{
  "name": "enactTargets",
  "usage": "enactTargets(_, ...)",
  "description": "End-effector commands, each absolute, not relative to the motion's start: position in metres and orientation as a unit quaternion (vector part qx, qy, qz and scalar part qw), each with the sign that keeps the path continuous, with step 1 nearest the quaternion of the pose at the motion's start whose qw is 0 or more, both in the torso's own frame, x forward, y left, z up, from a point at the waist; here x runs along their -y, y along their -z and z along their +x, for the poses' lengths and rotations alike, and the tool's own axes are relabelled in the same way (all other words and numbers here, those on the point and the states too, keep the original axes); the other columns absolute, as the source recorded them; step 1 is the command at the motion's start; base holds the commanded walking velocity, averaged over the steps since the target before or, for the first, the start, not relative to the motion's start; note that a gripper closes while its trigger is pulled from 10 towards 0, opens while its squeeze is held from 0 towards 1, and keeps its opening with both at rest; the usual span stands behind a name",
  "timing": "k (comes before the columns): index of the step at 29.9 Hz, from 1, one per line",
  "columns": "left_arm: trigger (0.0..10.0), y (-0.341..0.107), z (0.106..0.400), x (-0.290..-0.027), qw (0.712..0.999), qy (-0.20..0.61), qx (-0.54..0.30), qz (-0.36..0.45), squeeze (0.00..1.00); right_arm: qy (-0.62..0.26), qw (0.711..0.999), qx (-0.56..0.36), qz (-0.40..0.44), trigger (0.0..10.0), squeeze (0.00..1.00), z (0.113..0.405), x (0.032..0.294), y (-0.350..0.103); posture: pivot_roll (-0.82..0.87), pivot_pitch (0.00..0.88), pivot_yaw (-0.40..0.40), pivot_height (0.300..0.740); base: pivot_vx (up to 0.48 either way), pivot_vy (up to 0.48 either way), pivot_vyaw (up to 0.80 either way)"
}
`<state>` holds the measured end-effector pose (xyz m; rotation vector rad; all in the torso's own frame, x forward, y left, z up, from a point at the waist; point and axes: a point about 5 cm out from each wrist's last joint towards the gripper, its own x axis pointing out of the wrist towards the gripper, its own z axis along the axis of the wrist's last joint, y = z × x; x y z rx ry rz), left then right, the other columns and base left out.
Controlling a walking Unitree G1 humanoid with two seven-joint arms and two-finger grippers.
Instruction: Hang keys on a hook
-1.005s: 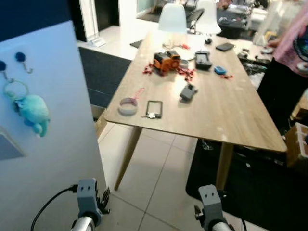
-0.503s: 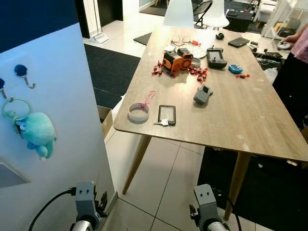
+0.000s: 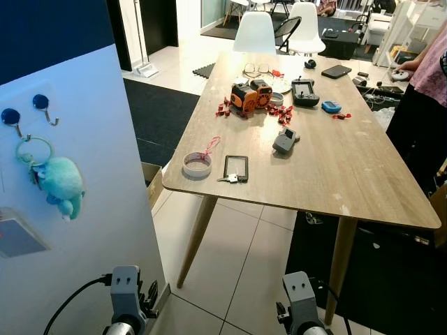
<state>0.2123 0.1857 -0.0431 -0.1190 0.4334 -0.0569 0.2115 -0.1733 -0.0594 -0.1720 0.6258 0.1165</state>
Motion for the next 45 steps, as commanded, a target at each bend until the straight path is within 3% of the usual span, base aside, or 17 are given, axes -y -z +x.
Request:
enactTargets(1, 10.0, 0.0467, 0.2078, -0.1817, 0.972, 0.039, -0.225, -0.056, 0.00, -0.058, 0.943, -0.314, -0.090, 10.0, 0.00, 0.2070, 0.1744, 0.0622, 0.02, 0.065, -0.014, 0.740, 0.000, -0.270, 0.00)
enactTargets(35, 10.0, 0.0482, 0.2065, -0.1837, 0.969, 0.045, -0.234, -0.059, 0.00, -0.054, 0.942, -0.318, -0.088, 10.0, 0.00, 0.2029, 0.1735, 0.0645, 0.02, 0.078, -0.006, 0.740, 0.000, -0.295, 0.00)
enactTargets(45, 10.0, 0.0499, 0.2073, -0.1837, 0.967, 0.043, -0.246, -0.053, 0.00, -0.052, 0.942, -0.320, -0.087, 10.0, 0.00, 0.2027, 0.1740, 0.0647, 0.02, 0.075, -0.008, 0.740, 0.000, 0.000, 0.00)
